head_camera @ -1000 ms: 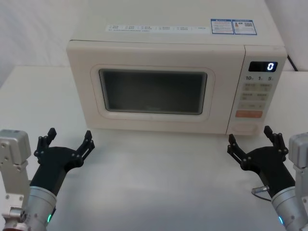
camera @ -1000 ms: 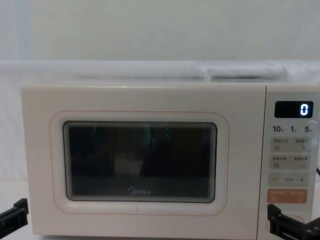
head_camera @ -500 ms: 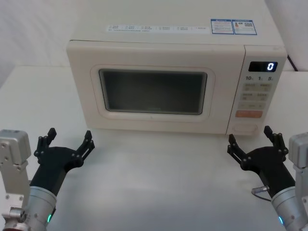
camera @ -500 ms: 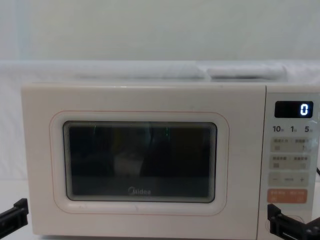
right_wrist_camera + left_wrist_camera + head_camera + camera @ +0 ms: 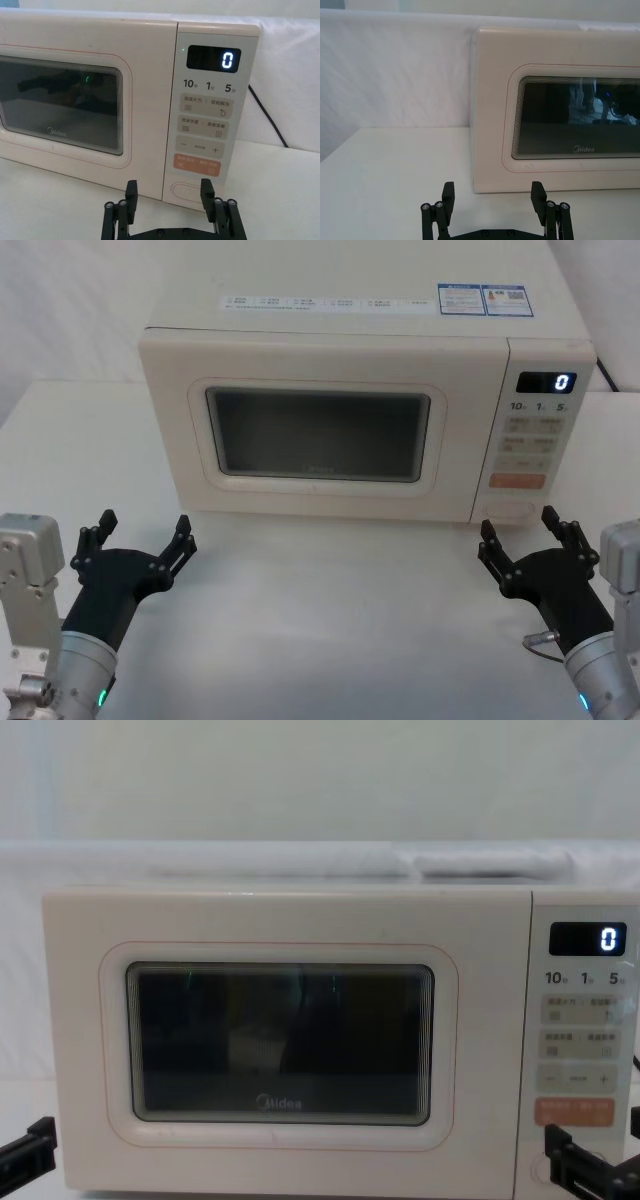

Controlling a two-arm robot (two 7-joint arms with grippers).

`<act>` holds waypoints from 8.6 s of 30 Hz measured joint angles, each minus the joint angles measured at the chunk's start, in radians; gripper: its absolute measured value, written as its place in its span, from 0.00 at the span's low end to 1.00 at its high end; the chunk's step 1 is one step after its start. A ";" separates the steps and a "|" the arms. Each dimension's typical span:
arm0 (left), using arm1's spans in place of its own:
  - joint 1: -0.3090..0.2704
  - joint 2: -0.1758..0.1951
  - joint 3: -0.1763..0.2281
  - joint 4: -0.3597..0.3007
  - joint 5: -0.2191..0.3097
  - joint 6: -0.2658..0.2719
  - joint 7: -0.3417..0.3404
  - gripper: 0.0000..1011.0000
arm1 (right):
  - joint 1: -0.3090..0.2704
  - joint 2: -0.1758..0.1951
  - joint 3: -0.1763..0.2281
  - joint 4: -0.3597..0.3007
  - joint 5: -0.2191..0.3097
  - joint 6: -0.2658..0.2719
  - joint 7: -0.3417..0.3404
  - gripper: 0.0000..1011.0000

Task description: Press the button to open the microwave door with one hand; close the microwave door with the other hand.

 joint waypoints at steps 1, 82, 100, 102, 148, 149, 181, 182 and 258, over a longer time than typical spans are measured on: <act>0.000 0.000 0.000 0.000 0.000 0.000 0.000 0.99 | 0.000 0.000 0.000 0.000 0.000 0.000 0.000 0.78; 0.000 0.000 0.000 0.000 0.000 0.000 0.000 0.99 | 0.190 -0.173 0.115 0.307 -0.034 0.037 0.073 0.00; 0.000 0.000 0.000 0.000 0.000 0.000 0.000 0.99 | 0.253 -0.194 0.125 0.381 -0.058 0.032 0.073 0.00; 0.000 0.000 0.000 0.000 0.000 0.000 0.000 0.99 | 0.257 -0.195 0.126 0.385 -0.058 0.031 0.074 0.00; 0.000 0.000 0.000 0.000 0.000 0.000 0.000 0.99 | 0.269 -0.189 0.146 0.389 -0.043 0.033 0.099 0.00; 0.000 0.000 0.000 0.000 0.000 0.000 0.000 0.99 | 0.254 -0.184 0.146 0.370 -0.043 0.036 0.102 0.00; 0.000 0.000 0.000 0.000 0.000 0.000 0.000 0.99 | 0.046 -0.105 0.192 0.158 0.061 -0.042 0.164 0.22; 0.000 0.000 0.000 0.000 0.000 0.000 0.000 0.99 | 0.046 -0.103 0.191 0.157 0.062 -0.046 0.166 0.24; 0.000 0.000 0.000 0.000 0.000 0.000 0.000 0.99 | 0.046 -0.101 0.190 0.158 0.063 -0.050 0.170 0.99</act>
